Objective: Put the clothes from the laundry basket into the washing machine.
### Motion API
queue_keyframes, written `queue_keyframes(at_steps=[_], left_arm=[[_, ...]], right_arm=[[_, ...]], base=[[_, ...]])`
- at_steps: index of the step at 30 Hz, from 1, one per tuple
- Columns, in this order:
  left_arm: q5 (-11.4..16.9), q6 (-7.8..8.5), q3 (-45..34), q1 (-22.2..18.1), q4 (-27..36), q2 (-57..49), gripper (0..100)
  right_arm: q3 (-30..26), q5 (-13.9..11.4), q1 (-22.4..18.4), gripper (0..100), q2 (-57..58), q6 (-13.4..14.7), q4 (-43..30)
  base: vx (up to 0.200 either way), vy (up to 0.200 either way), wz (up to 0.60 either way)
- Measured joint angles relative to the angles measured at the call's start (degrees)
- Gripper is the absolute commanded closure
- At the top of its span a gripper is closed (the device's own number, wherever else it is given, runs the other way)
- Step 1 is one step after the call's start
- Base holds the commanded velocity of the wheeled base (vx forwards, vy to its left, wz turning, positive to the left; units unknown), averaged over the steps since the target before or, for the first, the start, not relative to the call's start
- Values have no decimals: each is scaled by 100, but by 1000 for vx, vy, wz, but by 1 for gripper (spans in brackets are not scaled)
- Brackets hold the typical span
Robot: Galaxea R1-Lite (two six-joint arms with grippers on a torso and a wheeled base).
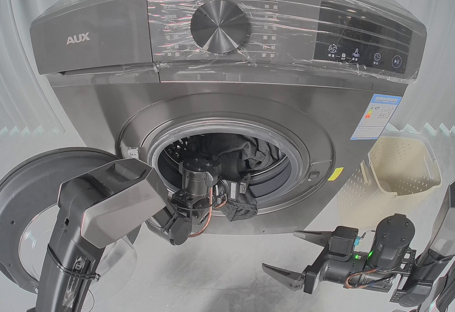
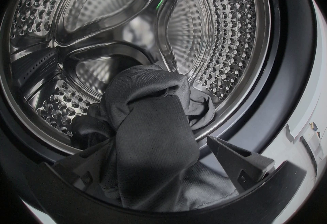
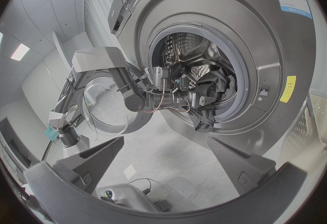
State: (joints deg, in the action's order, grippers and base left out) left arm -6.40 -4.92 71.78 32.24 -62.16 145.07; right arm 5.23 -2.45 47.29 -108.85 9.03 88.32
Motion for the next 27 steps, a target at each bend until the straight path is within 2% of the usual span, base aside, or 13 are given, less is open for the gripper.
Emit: queue_keyframes(at_steps=[4,5,8,14,27], left_arm=[[-2,127,-61,-22,-2,57,0],[-5,169,-69,-28,-5,85,100],[-2,282,-63,-41,-24,157,100],[-38,277,200,-50,-24,218,100],[-402,4,2026,-238,-16,330,100]], right_arm=[[4,0,6,0,-2,2,0],[9,0,6,0,-2,0,0],[13,2,6,0,-2,0,-2],[22,2,1,0,-2,2,0],[46,2,6,0,0,2,2]], base=[[0,0,0],[0,0,0],[0,0,0],[0,0,0],[0,0,0]])
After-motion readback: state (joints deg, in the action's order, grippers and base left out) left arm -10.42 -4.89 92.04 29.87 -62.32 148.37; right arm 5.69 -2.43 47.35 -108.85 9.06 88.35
